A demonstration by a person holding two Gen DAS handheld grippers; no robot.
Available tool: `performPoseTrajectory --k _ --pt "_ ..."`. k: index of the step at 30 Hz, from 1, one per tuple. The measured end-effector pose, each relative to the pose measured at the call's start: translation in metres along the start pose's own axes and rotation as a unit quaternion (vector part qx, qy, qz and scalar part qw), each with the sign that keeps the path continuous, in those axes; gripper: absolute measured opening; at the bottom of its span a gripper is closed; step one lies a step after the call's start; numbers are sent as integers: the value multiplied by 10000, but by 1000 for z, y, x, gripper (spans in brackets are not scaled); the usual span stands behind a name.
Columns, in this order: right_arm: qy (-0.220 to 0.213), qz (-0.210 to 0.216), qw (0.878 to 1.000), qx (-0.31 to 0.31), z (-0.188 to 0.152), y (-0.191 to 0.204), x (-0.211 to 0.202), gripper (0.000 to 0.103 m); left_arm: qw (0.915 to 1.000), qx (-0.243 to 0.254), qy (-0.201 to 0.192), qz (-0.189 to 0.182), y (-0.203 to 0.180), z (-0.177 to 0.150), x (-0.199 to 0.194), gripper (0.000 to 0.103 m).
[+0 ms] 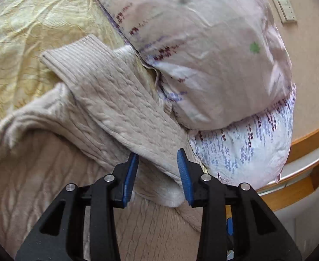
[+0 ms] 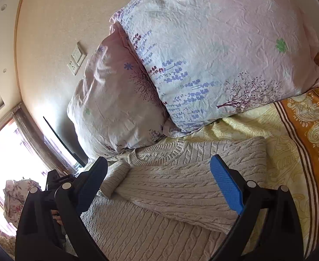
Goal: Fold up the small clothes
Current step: 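Fold the held sleeve with the left gripper across the sweater body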
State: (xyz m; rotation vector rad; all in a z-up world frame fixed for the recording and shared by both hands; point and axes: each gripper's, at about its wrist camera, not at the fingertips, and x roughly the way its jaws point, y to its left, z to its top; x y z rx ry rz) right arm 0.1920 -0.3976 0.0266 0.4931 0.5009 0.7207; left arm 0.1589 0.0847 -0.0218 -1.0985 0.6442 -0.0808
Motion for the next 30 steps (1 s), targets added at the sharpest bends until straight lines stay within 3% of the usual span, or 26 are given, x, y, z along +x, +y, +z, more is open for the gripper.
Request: performPoseTrajectory --k 4,9,13,16,20,24,27,30 --pt "-45 -23 10000 38 0 -2 -2 97 9990 -382 -208 116 16 20 -11 36" --pt "-66 -65 9999 71 0 -4 -3 97 9938 -1061 -327 -66 33 36 -13 34" --pt "-99 -50 9999 69 1 -4 -5 97 9915 -1202 -492 44 33 44 -7 11" --pt "-113 -52 9999 31 1 -2 -6 97 9915 -1121 -661 10 24 48 -5 7" --pt "-187 -69 9998 51 2 -3 -8 97 9963 -502 -638 -267 -11 41 -1 7" --pt "-329 -93 9993 163 5 -9 -14 97 9953 491 -163 -816 -68 8 16 6" --pt "-417 -118 9986 298 7 -16 -18 97 9841 1269 419 -1168 -109 -31 42 6" --pt "-454 -108 9977 489 9 -25 -20 97 9612 2338 992 -1080 -145 -84 74 6"
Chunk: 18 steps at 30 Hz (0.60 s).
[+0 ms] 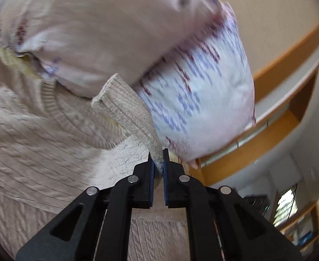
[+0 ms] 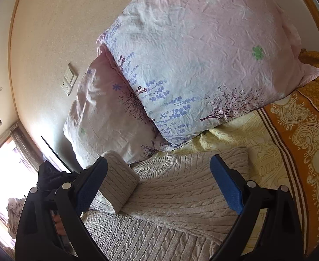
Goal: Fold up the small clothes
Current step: 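Fold the held sleeve with the left gripper across the sweater body, then open the left gripper to release the sleeve on the body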
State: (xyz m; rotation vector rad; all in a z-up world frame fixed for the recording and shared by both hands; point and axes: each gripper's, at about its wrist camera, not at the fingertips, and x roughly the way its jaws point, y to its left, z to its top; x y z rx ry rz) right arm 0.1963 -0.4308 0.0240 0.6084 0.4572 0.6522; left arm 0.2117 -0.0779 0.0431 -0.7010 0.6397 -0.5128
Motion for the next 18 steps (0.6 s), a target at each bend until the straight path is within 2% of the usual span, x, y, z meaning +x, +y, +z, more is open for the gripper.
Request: performPoseTrajectory --k 1,2,3,4,6,7,8,9,10,12,14,16,18 --pt "-2 3 10000 68 1 -3 0 97 9986 422 280 151 -15 -11 17 6" --pt "8 23 9999 123 2 -6 0 97 9937 888 562 388 -29 -23 34 6" --pt "32 39 9998 169 2 -8 0 97 9851 1371 825 628 -41 -37 50 7" --pt "56 41 9997 213 2 -10 1 97 9744 1801 1014 888 -50 -53 61 8" --pt "167 45 9994 298 2 -15 4 97 9415 2754 1319 1428 -65 -78 80 12" --pt "240 23 9992 324 1 -16 6 97 9256 3135 1428 1567 -70 -89 85 19" --pt "319 -20 9989 330 0 -18 9 92 9146 3383 1466 1659 -72 -97 84 21" --pt "409 -72 9986 321 -1 -18 12 89 9100 3499 1452 1683 -74 -101 81 28" --pt "509 -142 9981 310 -3 -19 16 84 9113 3494 1449 1630 -74 -100 75 35" --pt "711 -217 9967 330 -7 -22 22 76 9218 3266 1366 1577 -70 -92 59 47" --pt "904 -268 9949 366 -11 -24 29 68 9286 3087 1242 1645 -61 -78 37 49" --pt "1093 -314 9928 370 -15 -26 35 65 9218 3131 1068 2022 -47 -63 11 49" --pt "1298 -387 9902 345 -20 -26 41 61 9090 3200 870 2523 -28 -50 -19 49"
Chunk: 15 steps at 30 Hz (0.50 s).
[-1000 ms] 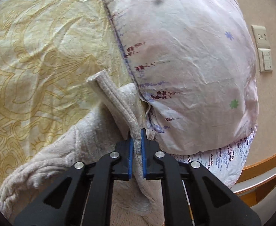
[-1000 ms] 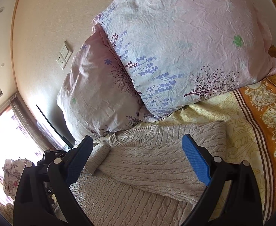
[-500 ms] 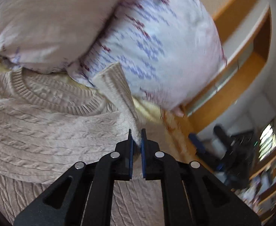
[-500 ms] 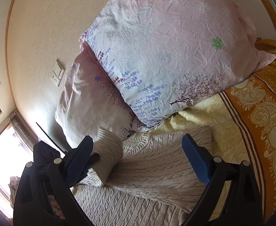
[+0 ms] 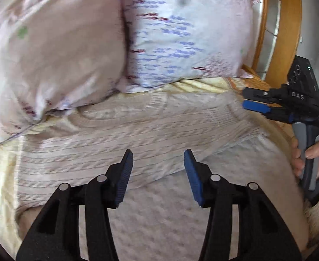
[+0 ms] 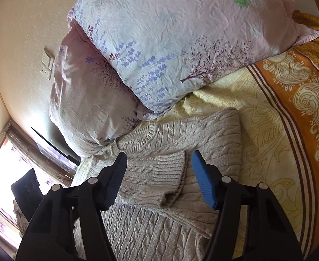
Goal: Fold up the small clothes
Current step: 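Open the left gripper to release the sleeve on the body, then grasp the side edge of the sweater with the right gripper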
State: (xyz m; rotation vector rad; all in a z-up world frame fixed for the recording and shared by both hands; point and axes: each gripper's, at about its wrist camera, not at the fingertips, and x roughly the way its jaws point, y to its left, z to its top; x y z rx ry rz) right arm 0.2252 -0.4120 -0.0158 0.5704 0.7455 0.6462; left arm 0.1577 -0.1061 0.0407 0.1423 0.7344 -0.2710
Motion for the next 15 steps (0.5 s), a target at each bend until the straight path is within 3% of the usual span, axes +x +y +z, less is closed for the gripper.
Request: performPoseTrajectory --k 4,5,8,12,14,15 --pt "352 -287 9989 -100 -5 1 15 59 9929 -175 149 1165 76 -29 -29 49" --pt "413 -370 9984 -139 -7 1 18 58 9911 -242 227 1292 92 -35 -35 49" --pt "519 -500 9967 -360 -10 7 22 56 9874 -384 465 1466 127 -56 -46 49" --pt "661 -676 9933 -658 -15 15 29 40 9863 -398 668 1452 148 -74 -47 52" --pt "638 -610 9942 -622 -14 14 28 14 9856 -383 697 1491 151 -78 -44 52" --pt "615 -599 9946 -578 -14 12 27 13 9851 -426 698 1516 153 -80 -42 52"
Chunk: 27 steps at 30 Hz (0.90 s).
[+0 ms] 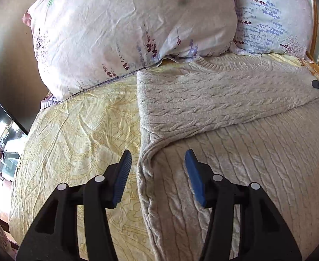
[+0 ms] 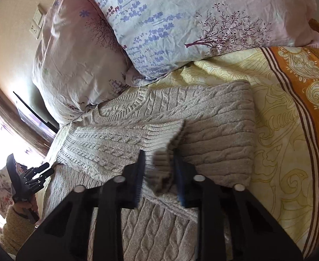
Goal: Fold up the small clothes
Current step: 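Grasp the side edge of the sweater with the right gripper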
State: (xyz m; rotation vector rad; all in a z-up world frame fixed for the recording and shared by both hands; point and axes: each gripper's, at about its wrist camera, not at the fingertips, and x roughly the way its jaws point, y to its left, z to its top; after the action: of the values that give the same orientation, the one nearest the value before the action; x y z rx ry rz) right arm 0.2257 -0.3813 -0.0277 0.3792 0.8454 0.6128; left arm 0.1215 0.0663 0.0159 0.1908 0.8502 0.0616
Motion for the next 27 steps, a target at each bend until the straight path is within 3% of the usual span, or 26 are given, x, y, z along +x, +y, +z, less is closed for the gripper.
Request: performPoseTrajectory --k 3,6,10,12,15,17,19,21,22,27 --pt "-164 -1 9998 116 1 -4 -5 8 9998 -170 79 -113 6 -1 8 51" --pt "-296 3 9995 101 2 -4 -9 7 9998 -102 185 -54 5 -1 17 38" --pt "-167 -120 9997 118 3 -4 -4 8 9998 -72 196 60 4 8 23 37" --pt "-77 -145 9997 182 3 -6 -1 11 9995 139 248 124 0 11 25 37" --pt "29 -73 9999 137 2 -5 3 23 9986 415 220 240 -6 14 26 37" --pt "56 8 10000 16 1 0 3 35 9974 614 200 319 -10 15 26 33" --pt "94 47 9999 -103 0 6 4 35 9959 792 194 392 -14 17 27 24" --pt "42 63 9998 -210 0 10 2 23 9955 810 202 444 -15 20 29 19" --pt "-22 64 9997 -241 0 12 1 7 9964 708 186 434 -12 22 29 16" --pt "-437 15 9984 -360 1 19 -11 7 9990 -427 -47 85 23 26 24 14"
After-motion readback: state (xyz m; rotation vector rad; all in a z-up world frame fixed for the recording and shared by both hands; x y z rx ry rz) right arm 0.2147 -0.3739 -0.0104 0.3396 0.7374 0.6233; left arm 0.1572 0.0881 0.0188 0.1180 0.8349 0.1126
